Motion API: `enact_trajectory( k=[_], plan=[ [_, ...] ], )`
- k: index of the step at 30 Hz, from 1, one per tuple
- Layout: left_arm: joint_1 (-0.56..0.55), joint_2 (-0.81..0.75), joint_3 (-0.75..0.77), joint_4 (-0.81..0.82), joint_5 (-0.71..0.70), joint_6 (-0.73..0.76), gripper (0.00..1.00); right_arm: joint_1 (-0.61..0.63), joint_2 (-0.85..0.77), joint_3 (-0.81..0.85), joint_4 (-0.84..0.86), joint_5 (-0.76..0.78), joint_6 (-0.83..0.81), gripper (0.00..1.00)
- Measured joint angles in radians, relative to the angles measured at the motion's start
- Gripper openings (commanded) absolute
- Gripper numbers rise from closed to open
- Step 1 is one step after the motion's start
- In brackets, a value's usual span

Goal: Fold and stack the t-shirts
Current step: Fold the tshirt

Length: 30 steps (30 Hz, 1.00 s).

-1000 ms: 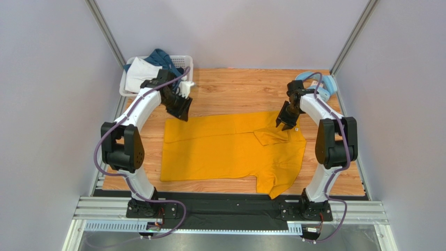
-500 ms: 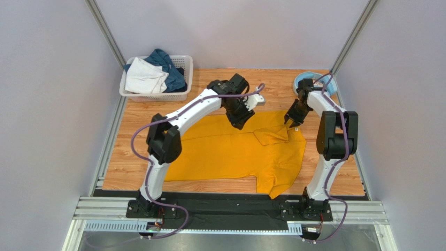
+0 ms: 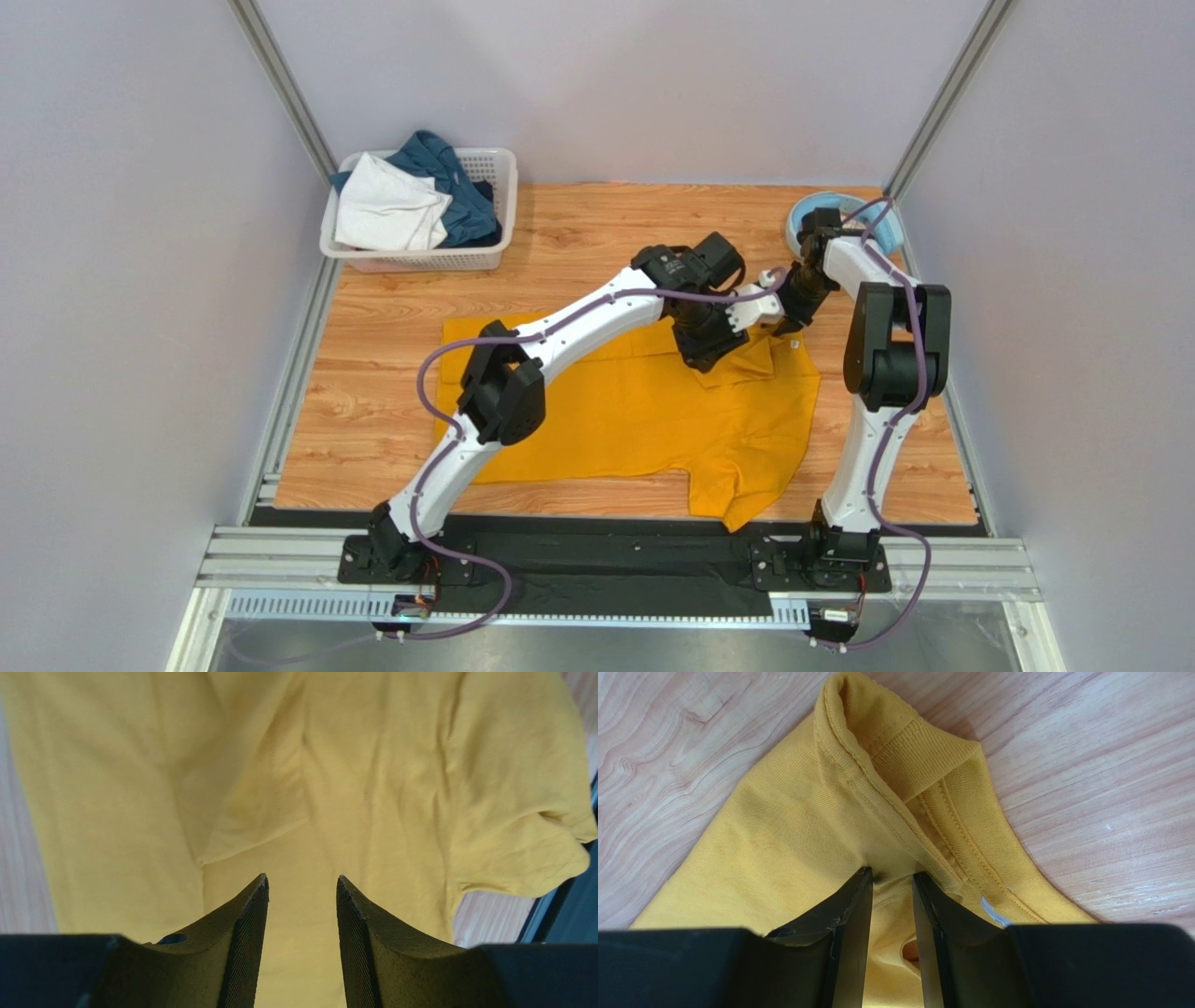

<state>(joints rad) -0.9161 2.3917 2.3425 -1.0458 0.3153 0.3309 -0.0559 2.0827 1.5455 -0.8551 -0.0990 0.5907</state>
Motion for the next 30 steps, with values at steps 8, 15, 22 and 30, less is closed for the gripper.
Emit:
enact_trajectory(
  k=[8,15,22,30],
  plan=[
    [-0.07,0.019,-0.036,0.04,-0.002,-0.014,0.47,-0.005,-0.002,-0.007,0.007,-0.017,0.002,0.33],
    [-0.061,0.042,-0.101,0.082,-0.044,-0.015,0.47,-0.006,-0.004,-0.013,0.015,-0.029,0.005,0.33],
    [-0.06,0.081,-0.107,0.119,-0.076,-0.015,0.48,-0.006,-0.005,-0.016,0.02,-0.034,0.005,0.33],
    [-0.06,0.085,-0.107,0.145,-0.094,-0.016,0.47,-0.007,-0.01,-0.026,0.033,-0.042,0.007,0.32]
  ],
)
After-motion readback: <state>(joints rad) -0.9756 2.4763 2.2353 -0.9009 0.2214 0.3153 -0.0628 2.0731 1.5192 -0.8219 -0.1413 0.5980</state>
